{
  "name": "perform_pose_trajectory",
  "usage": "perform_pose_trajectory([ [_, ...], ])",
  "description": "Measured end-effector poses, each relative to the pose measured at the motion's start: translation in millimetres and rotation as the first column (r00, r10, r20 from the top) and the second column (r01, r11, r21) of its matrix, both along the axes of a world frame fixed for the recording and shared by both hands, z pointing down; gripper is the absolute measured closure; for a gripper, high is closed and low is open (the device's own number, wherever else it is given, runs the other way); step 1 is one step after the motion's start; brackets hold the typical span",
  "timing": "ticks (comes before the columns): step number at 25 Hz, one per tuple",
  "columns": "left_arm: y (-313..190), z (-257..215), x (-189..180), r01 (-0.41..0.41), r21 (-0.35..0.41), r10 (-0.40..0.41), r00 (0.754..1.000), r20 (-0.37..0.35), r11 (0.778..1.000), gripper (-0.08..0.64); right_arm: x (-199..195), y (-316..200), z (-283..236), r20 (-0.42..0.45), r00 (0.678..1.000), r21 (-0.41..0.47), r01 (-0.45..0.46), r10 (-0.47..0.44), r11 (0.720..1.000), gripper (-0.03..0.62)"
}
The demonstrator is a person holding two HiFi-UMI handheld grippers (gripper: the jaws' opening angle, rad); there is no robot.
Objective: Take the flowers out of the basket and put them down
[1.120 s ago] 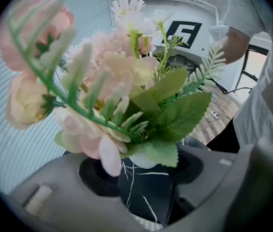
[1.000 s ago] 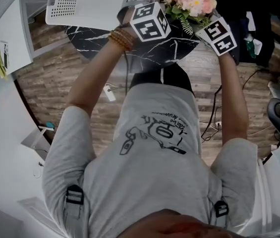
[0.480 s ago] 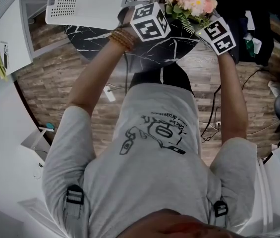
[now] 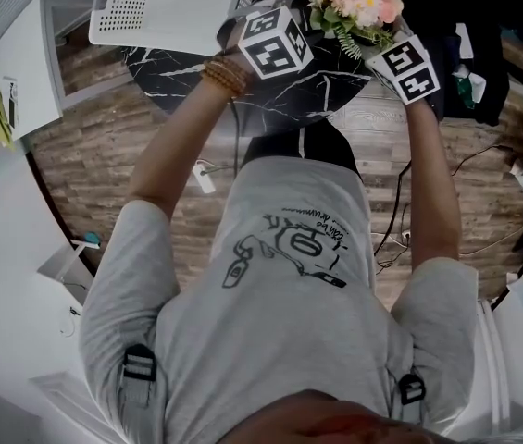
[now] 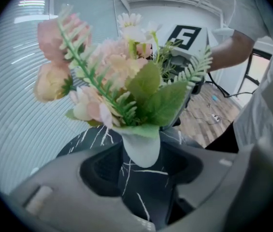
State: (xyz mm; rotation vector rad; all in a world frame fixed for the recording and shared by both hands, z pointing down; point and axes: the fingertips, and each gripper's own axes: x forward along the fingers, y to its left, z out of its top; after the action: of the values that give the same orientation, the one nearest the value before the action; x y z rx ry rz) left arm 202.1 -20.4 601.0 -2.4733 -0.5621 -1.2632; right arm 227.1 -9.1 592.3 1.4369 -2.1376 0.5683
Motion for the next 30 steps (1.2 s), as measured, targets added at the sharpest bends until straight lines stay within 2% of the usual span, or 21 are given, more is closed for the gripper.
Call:
perform_pose_trajectory([
  [5,0,-10,-9,0.017,0.008,-0.017,1.0,-0.011,1.0,0.316,-1,10,-5,0.009,1.0,0.002,-0.012,0.012,1.0,0.299],
  [10,8,-28,-14,0.059,-0.023,-0.06,0.997,-0.056,0.998,0.331,4,26,-15,0.0,0.999,0.005,-0.04,0.04,0.999,0.311],
  [16,24,-58,-24,0.134,-0.136,-0.153,0.979,-0.138,0.982,0.368,1,47,-48,0.038,0.993,0.07,-0.11,0.108,0.991,0.379],
  [20,30,-92,-27,0.191,-0.225,-0.245,0.939,-0.243,0.955,0.424,-3,63,-75,0.115,0.977,0.115,-0.19,0.177,0.975,0.403],
  [23,37,-118,-33,0.216,-0.273,-0.295,0.908,-0.298,0.938,0.435,-7,76,-99,0.148,0.965,0.154,-0.238,0.216,0.959,0.447],
  [26,48,-148,-38,0.223,-0.335,-0.343,0.868,-0.36,0.915,0.469,-9,88,-128,0.165,0.957,0.2,-0.269,0.238,0.942,0.485],
  [30,63,-192,-46,0.212,-0.385,-0.382,0.81,-0.445,0.898,0.52,-18,100,-176,0.192,0.95,0.275,-0.292,0.246,0.916,0.527],
])
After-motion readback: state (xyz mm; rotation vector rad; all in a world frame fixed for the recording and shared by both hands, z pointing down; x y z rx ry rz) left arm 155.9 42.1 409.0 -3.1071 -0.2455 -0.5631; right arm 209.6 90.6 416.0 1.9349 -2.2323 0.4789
